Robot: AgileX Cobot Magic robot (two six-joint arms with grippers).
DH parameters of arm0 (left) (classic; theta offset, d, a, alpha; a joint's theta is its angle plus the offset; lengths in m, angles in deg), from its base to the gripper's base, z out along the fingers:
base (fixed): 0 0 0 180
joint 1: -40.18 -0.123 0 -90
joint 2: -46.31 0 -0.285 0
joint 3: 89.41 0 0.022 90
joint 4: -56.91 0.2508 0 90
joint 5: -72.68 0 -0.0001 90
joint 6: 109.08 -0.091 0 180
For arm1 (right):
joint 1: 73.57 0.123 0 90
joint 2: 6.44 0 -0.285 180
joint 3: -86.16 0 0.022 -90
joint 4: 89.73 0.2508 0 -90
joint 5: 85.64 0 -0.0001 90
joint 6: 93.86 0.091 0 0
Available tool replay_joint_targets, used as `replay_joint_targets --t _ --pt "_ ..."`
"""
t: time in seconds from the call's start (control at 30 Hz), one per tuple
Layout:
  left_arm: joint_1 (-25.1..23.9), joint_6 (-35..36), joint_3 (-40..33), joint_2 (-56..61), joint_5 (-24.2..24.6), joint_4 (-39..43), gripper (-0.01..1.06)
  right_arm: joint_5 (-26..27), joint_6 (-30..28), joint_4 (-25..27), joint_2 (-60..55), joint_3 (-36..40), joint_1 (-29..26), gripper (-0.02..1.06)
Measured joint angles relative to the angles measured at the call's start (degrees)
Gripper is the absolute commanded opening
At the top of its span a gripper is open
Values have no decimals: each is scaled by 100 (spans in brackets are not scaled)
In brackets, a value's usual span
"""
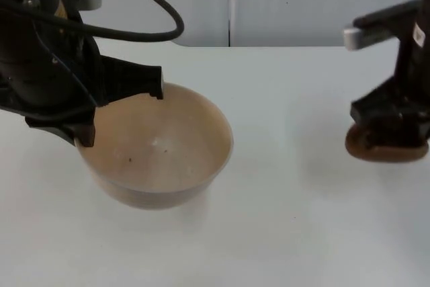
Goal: Pick up the bowl with the left hand and pour the coffee beans from the cup into the bowl with the right hand.
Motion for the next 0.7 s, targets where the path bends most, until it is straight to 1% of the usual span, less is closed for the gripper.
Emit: replay_joint_targets --t 0.13,0.17,0.27,0.33,0.47,0.7 --pt "0 0 0 0 0 0 0 -452 -161 -24 3 -577 216 0" --pt "0 0 0 0 0 0 0 -452 -161 -24 3 -577 216 0" --pt "0 0 0 0 0 0 0 -874 -372 -76 3 -1044 342 0" --pt "0 0 0 0 0 0 0 -967 -405 -102 14 -1149 367 0" --pt "0 0 0 0 -9 0 0 -1320 -534 -155 36 -1559 382 0" --pt "0 0 0 0 -9 0 0 -1398 -604 -218 36 -1755 382 0"
